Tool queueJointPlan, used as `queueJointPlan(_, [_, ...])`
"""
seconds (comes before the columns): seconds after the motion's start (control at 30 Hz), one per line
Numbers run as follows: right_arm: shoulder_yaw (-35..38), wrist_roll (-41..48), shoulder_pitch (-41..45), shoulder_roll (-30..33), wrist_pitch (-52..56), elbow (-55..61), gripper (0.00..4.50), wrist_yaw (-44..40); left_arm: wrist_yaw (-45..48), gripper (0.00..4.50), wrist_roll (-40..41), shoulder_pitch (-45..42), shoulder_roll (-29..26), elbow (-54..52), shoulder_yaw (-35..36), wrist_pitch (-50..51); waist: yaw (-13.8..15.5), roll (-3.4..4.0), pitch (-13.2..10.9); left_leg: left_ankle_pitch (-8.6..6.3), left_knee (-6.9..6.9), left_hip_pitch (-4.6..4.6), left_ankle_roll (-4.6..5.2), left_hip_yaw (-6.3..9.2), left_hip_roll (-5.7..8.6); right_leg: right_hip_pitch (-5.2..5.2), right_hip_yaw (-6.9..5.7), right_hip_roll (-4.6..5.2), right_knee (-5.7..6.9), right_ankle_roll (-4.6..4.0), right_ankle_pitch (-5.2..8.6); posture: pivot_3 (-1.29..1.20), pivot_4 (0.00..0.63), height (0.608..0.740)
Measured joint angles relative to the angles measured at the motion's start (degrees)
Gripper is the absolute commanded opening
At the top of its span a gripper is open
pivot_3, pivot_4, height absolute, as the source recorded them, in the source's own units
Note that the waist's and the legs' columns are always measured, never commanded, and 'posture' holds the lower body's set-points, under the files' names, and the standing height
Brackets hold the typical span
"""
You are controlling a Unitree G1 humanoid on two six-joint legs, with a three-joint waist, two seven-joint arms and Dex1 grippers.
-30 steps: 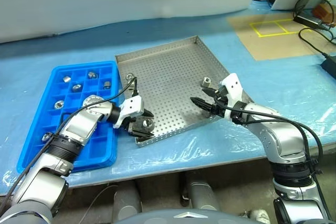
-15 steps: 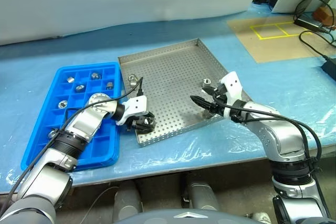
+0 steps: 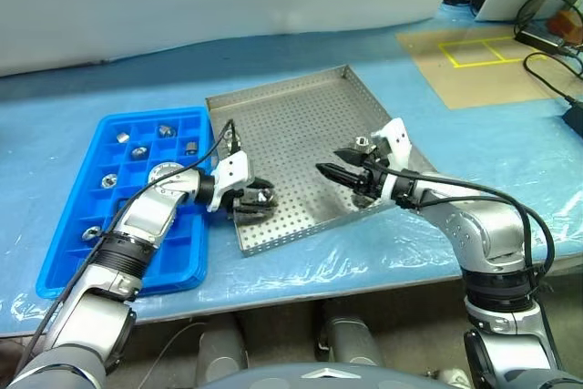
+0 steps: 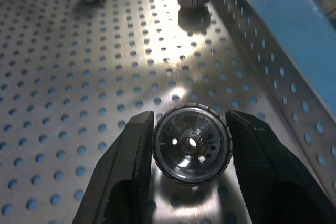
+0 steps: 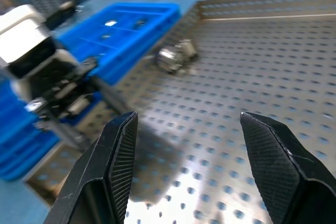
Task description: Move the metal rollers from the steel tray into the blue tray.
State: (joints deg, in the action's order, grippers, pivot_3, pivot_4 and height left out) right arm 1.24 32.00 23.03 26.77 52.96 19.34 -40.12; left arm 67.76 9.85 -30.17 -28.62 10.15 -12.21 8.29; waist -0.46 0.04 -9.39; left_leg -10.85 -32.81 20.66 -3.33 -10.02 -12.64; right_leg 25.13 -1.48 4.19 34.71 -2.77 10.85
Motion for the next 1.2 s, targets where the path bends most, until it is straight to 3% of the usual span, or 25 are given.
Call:
queueJointPlan(0.33, [-8.4,1.9,11.2,1.6,-0.1,-5.3,3.26,-11.1,-12.0,2.25,3.4,9.8,-4.8,-15.4,11.9,10.3,0.5,-0.02,0.0,0.04,0.27,0.30,-0.08,0.01,-0.06,0.25,-0.10,-0.04,0.00,-0.03,0.06,0.09,0.150,0.740])
queueJointPlan(0.6, [-14.6,0.3,23.9,-4.1,-5.9,-17.4,3.26,-20.0,-23.3,2.25,7.0,26.9,-6.6,-33.0,26.3,19.4,5.1,-0.21,-0.2,0.04,0.28,0.36,-0.08,0.09,-0.10,0.44,-0.23,-0.01,-0.02,-0.07,0.08,0.33,0.150,0.740])
queueJointPlan(0.8, [-18.6,-4.3,26.7,-8.5,-14.2,-29.3,3.26,-26.1,-32.1,2.25,6.9,37.7,-4.1,-40.5,35.3,21.9,8.3,-0.35,-0.2,-0.06,0.29,0.51,0.08,0.18,-0.10,0.49,-0.30,0.01,-0.05,-0.07,0.10,0.42,0.150,0.740])
queueJointPlan(0.97, [-20.0,-8.0,27.6,-11.5,-19.7,-34.6,3.26,-28.4,-39.2,2.25,4.7,38.3,-1.8,-39.6,36.6,22.1,10.3,-0.37,-0.3,-0.06,0.27,0.48,0.09,0.23,-0.13,0.49,-0.34,0.01,0.04,-0.07,0.10,0.44,0.150,0.740])
queueJointPlan(1.2, [-20.3,-11.2,27.6,-13.1,-23.1,-37.4,3.26,-28.5,-46.4,2.25,1.6,27.7,1.7,-30.5,30.9,22.1,12.0,-0.41,-0.3,0.02,0.15,0.51,-0.04,0.28,-0.12,0.48,-0.32,0.02,0.11,-0.06,0.09,0.37,0.150,0.740])
